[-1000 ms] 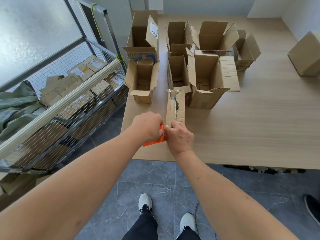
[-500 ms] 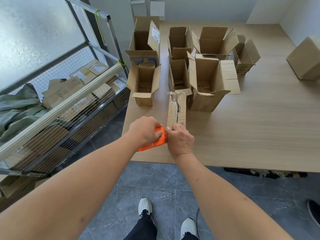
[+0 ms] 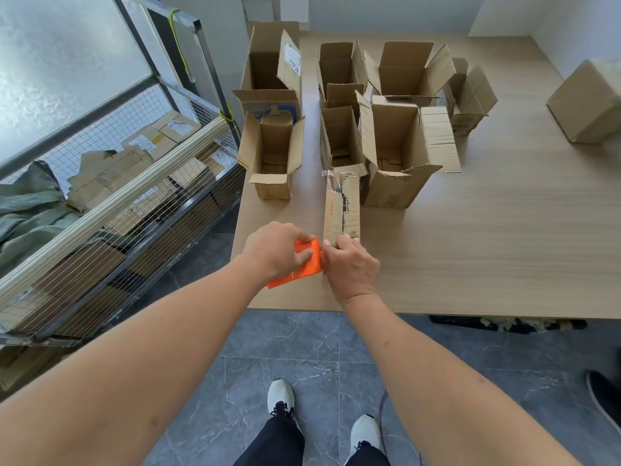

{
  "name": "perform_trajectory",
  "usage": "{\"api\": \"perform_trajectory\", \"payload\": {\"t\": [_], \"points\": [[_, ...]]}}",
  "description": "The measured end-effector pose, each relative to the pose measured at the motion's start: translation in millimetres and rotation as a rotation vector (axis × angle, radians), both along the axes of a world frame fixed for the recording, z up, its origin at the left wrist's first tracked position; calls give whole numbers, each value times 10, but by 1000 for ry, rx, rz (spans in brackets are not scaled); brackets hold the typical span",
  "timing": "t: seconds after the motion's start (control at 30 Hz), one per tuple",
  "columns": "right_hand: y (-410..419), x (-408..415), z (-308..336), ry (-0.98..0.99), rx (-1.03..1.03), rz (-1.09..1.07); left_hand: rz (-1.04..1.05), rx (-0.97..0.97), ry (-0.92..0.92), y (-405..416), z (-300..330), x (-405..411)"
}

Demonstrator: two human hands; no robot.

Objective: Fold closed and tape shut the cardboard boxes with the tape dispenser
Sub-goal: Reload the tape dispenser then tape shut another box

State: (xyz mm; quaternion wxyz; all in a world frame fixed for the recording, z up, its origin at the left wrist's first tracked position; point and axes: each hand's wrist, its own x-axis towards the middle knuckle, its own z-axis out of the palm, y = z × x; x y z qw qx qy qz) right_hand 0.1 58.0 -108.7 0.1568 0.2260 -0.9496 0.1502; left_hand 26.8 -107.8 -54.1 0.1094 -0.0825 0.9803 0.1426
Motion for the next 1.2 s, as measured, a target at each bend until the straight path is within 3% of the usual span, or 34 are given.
{"api": "perform_trajectory", "payload": {"t": [0.13, 0.4, 0.67, 0.93, 1.2], "points": [[-2, 22, 46, -5, -3, -16, -44, -65, 23, 18, 8, -29], [25, 41, 56, 31, -28, -12, 83, 141, -25, -95, -135, 0], [64, 83, 68, 39, -36, 19, 68, 168, -34, -166, -201, -87], [78, 82, 136, -33, -60, 18, -177, -138, 58, -83, -21, -200], [69, 85, 145, -57, -18, 27, -148, -139, 66, -71, -39, -115]]}}
